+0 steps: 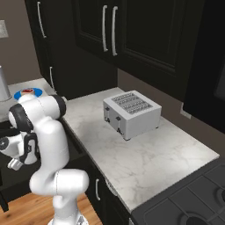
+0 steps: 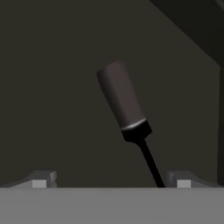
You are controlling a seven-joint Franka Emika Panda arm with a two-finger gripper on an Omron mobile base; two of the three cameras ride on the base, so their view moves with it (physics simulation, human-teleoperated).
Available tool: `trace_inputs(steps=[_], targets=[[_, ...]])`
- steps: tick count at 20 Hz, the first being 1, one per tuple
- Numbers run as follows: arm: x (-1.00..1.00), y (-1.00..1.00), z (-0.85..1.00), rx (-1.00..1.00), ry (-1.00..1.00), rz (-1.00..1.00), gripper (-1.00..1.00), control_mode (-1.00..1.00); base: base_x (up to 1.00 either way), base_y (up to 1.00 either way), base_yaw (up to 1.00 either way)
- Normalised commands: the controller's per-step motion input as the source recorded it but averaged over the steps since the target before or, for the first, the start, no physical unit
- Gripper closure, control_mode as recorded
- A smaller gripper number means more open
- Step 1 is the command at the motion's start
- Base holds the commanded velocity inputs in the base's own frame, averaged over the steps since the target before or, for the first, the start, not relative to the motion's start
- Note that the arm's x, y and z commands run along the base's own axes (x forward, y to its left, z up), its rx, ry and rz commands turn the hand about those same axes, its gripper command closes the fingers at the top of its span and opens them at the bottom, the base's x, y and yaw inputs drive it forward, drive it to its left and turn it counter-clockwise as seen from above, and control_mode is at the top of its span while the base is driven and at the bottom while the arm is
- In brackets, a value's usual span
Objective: Pick up the knife from the drawer and place it on the cutting board. Then place the meat from the plate to the cutting board.
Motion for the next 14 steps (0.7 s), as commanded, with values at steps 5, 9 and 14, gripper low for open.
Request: trace_inputs(steps=[5,9,14], targets=[[0.25,0.14,0.0,0.0,0.0,-0.03,-1.0,-1.0,0.0,0.0,0.0],[0.16,0.16,0.0,0.0,0.0,-0.01,-1.0,-1.0,0.0,0.0,0.0],[0.27,0.15,0.0,0.0,0.02,-0.01,-1.0,-1.0,0.0,0.0,0.0]])
